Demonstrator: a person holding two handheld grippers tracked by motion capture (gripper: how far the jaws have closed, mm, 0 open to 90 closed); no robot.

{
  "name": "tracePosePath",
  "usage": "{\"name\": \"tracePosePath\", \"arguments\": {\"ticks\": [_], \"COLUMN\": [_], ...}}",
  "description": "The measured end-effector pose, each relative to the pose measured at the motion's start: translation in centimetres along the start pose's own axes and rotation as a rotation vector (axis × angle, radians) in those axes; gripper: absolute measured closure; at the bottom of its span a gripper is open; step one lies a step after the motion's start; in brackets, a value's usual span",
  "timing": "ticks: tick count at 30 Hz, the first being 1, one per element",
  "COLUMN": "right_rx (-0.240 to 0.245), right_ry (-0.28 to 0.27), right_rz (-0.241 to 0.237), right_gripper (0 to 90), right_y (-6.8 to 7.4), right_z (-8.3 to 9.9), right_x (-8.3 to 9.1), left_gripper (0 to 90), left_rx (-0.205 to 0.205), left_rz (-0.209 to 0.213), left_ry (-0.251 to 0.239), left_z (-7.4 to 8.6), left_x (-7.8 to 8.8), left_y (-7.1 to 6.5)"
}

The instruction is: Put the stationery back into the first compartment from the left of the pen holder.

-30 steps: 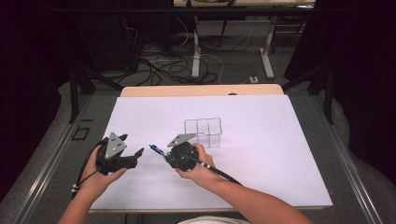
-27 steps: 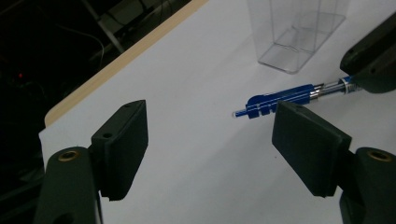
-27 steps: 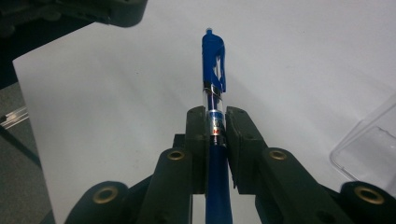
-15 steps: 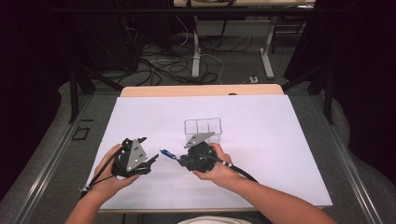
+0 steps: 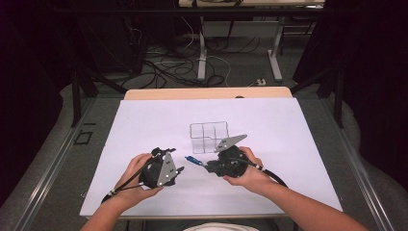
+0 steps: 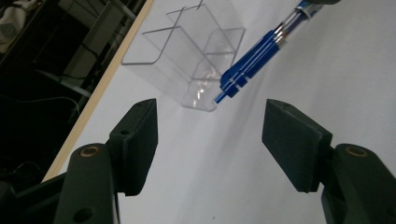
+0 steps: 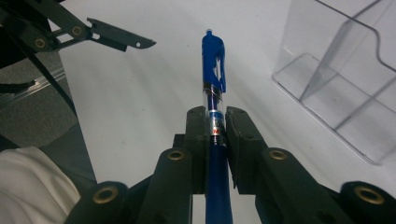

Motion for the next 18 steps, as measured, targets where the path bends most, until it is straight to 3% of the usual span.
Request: {"name": "tracePosePath", "arguments": {"ticks": [7, 15, 18], "right_rx": [-0.013, -0.027, -0.023], "right_ry": [0.023, 0.037, 0.051], "right_rz": [-0.018, -0.037, -0.049], "right_gripper": [80.1, 80.1, 80.2], "right_y": [-0.5, -0.5, -0.4], "right_z": [0.2, -0.2, -0.3], "right_x": [0.6, 0.5, 0.4], "left_gripper": [42.4, 49.6, 51.4], "left_rx": [-0.131, -0.370, -0.431], "left_rz": [0.004, -0.074, -0.091], "left_ry": [-0.030, -0.016, -0.012], "left_z": [-2.0, -2.8, -3.0], "left_x": [-1.2, -1.9, -2.4], "left_y": [-1.4, -2.8, -3.4]}}
Point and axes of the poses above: each handheld gripper's, and its own axes: x roughly backward along the jaws, z roughly out of its underside, y roughly to its left, the point moved 3 cm from there along -x, roughly forward along the jaws, and after that the axes turned 1 degree about -z, right-handed, at the moved point
